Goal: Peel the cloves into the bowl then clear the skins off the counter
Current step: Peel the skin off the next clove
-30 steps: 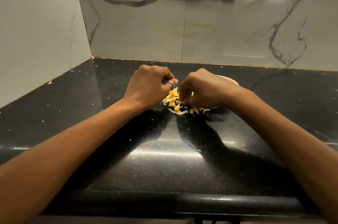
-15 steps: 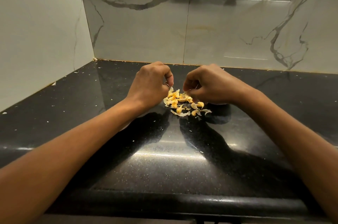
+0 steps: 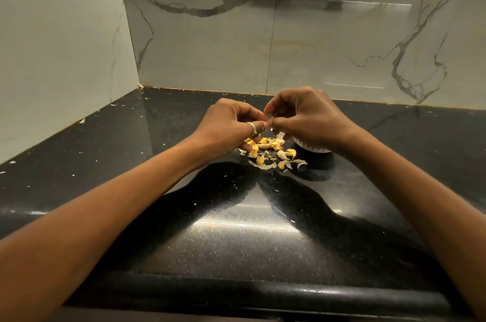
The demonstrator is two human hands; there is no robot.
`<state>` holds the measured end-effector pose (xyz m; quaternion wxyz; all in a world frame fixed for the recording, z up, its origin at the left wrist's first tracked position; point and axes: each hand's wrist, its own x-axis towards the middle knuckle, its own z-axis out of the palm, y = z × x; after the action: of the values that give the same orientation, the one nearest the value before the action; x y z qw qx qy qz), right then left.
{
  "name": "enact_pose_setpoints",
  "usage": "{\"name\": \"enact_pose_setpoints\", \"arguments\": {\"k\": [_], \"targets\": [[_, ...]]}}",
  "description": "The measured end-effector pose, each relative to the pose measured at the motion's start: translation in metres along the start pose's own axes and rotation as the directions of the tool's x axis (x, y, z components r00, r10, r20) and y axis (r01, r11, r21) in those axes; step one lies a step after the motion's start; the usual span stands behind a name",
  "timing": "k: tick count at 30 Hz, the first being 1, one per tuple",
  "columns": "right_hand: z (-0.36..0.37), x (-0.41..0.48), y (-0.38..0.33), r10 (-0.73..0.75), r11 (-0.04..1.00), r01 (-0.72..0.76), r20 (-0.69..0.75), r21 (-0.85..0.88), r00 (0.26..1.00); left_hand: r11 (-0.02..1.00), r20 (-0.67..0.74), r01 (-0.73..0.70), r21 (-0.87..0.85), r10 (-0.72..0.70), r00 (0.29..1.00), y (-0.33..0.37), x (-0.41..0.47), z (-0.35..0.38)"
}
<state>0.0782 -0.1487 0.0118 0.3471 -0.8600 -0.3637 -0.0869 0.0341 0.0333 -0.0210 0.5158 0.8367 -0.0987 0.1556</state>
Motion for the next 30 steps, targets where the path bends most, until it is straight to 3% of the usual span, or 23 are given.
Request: {"name": "enact_pose_setpoints", "arguments": {"k": [5,14,17,21,30], "targets": [[0.001,-0.001,0.002,0.021,0.997,-0.019,-0.029,0.077,0.999,0.993,0.031,0.076,-0.093,-0.074,0.997,0.002,-0.001,0.0],[0.007,-0.001,0.0,0.157,0.909,-0.136,-0.021,0.395,0.987,0.961,0.063,0.132,-0.243,-0.12,0.991,0.007,-0.002,-0.006],[0.01,-0.001,0.001,0.139,0.928,-0.118,-0.032,0.354,0.99,0.979,0.047,0.109,-0.171,-0.103,0.994,0.005,-0.002,-0.005],[0.013,0.0,0.001,0.096,0.957,-0.066,-0.091,0.283,0.991,1.0,-0.082,0.003,0.009,-0.003,0.997,0.002,-0.001,-0.005],[0.017,0.0,0.002,0.035,0.982,-0.01,-0.125,0.191,0.992,0.986,-0.148,-0.122,0.113,0.138,0.979,0.002,-0.001,-0.006]]}}
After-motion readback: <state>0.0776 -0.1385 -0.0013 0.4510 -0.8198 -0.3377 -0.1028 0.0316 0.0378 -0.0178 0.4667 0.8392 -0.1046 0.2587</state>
